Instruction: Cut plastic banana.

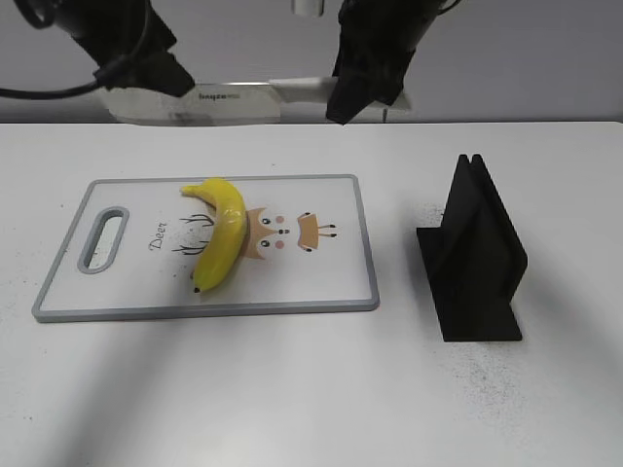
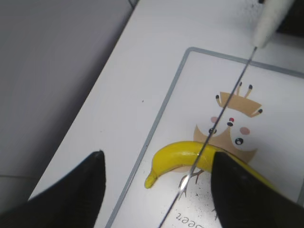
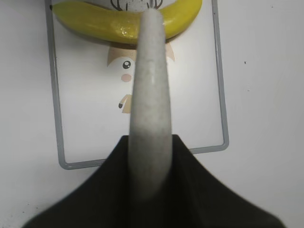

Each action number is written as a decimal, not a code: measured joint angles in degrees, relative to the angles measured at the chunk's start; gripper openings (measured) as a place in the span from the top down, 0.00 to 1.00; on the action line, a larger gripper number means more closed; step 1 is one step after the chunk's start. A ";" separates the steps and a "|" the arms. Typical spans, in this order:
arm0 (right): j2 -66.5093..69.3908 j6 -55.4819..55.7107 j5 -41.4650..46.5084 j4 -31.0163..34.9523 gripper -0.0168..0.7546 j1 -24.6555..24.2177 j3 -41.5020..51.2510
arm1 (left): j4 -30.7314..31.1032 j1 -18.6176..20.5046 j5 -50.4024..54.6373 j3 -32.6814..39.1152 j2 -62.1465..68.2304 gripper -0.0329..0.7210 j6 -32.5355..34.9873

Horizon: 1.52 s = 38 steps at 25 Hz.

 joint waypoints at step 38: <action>-28.64 70.65 -5.56 -9.88 0.77 -0.05 31.79 | 29.23 8.73 22.30 26.97 -29.32 0.18 -64.08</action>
